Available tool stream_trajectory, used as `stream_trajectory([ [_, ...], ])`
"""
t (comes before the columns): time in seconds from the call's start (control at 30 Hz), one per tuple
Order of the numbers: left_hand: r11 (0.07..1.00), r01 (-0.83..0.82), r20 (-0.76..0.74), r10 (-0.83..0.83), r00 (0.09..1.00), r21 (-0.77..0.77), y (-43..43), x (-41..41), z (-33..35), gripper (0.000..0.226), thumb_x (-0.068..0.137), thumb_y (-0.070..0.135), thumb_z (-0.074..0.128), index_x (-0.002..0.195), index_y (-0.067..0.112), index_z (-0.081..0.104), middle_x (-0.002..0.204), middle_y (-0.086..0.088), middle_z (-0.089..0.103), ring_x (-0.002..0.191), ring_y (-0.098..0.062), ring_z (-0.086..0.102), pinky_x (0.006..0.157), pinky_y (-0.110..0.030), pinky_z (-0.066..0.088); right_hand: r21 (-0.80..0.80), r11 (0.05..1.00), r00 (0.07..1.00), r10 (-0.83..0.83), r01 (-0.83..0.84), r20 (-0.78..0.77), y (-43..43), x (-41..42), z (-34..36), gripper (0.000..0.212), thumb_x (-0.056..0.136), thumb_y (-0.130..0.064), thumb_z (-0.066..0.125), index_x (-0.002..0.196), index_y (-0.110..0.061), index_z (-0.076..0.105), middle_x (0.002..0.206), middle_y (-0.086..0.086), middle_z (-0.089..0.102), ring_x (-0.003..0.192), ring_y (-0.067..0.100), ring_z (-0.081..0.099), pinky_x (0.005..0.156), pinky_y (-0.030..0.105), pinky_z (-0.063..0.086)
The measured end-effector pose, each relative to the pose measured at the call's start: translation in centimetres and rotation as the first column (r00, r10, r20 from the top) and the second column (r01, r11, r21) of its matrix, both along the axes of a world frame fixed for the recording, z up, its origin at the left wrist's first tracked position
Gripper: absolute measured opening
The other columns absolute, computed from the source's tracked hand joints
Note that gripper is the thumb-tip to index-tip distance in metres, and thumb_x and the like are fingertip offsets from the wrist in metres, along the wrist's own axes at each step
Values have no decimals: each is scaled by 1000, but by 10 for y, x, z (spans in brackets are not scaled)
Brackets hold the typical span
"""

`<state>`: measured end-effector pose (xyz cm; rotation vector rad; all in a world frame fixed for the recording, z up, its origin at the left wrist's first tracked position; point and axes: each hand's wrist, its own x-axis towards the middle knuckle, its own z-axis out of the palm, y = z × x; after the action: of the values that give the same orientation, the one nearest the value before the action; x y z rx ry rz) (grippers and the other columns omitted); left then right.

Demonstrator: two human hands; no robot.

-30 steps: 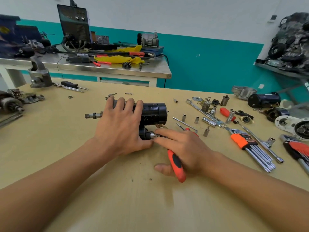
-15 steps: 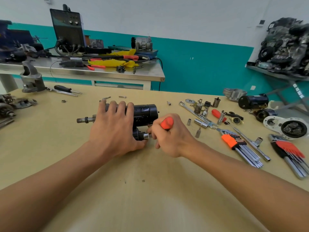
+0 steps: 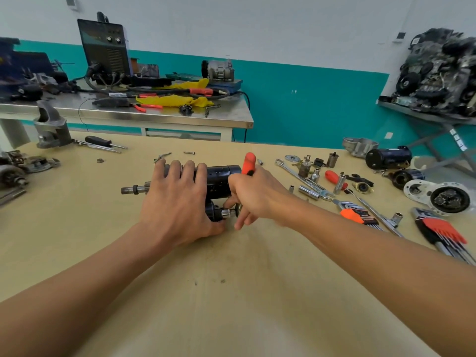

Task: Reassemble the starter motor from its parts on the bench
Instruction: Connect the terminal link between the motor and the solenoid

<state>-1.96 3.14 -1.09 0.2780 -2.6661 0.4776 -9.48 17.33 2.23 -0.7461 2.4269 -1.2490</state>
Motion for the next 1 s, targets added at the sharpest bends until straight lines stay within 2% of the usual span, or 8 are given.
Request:
stream_trajectory([
  [0.13, 1000, 22, -7, -22, 1000, 17, -1, 1, 1, 104, 59, 88, 42, 122, 6, 53, 113, -15, 65, 106, -38, 57, 106, -56, 34, -128, 973, 930, 140, -193, -340, 23, 8, -30, 31, 84, -24, 45, 58, -9, 50, 83, 21, 73, 68, 24, 74, 54, 42, 55],
  [0.2, 999, 31, -14, -31, 999, 22, -2, 2, 1, 103, 59, 88, 42, 122, 7, 54, 113, -14, 65, 106, -37, 58, 107, -55, 33, -94, 937, 809, 236, -336, -538, 35, 9, -47, 31, 78, -23, 45, 67, 0, 62, 74, 6, 74, 82, -1, 70, 68, 43, 55],
  [0.27, 999, 45, -23, -44, 999, 26, -2, 1, 0, 105, 60, 91, 39, 123, 8, 54, 114, -13, 65, 107, -37, 57, 108, -54, 32, -75, 908, 754, 294, -412, -587, 42, 5, -55, 29, 79, -16, 47, 76, 5, 67, 74, 0, 72, 80, -4, 67, 67, 41, 55],
  [0.37, 998, 49, -46, -47, 998, 42, -4, 1, -1, 106, 58, 92, 41, 124, 11, 53, 115, -11, 65, 108, -36, 56, 109, -53, 31, -189, 899, 796, 232, -394, -559, 37, 6, -58, 35, 87, -22, 46, 64, 0, 60, 59, 8, 64, 57, 25, 64, 54, 44, 49],
  [0.47, 997, 54, -69, -50, 996, 57, -4, -1, -3, 102, 57, 88, 45, 123, 12, 54, 113, -10, 66, 106, -36, 57, 109, -54, 32, -424, 872, 927, 82, -245, -367, 19, 13, -58, 41, 89, -23, 47, 51, -11, 42, 43, -3, 45, 39, 21, 53, 42, 53, 42],
  [0.6, 997, 47, -86, -42, 995, 64, -5, -2, -5, 102, 57, 88, 47, 124, 12, 54, 115, -10, 65, 107, -35, 57, 110, -54, 32, -410, 896, 922, -2, -170, -386, 6, 20, -54, 38, 82, -19, 47, 48, -13, 32, 41, 1, 27, 39, 36, 35, 38, 48, 34],
  [0.8, 999, 16, -68, -12, 998, 50, 0, -2, -6, 105, 56, 87, 50, 125, 8, 55, 115, -13, 66, 107, -38, 58, 109, -56, 33, -456, 876, 987, -152, 157, 47, -4, 12, -45, 28, 70, -34, 50, 46, -26, 38, 48, -9, 34, 50, 16, 31, 55, 37, 27],
  [1.0, 996, 66, -60, -63, 996, 56, -2, 0, -2, 104, 58, 87, 46, 126, 9, 54, 116, -10, 65, 108, -35, 57, 109, -54, 32, -408, 900, 975, 70, -153, -211, 21, 27, -37, 36, 90, -20, 51, 57, -7, 43, 44, 14, 45, 36, 27, 54, 51, 50, 48],
])
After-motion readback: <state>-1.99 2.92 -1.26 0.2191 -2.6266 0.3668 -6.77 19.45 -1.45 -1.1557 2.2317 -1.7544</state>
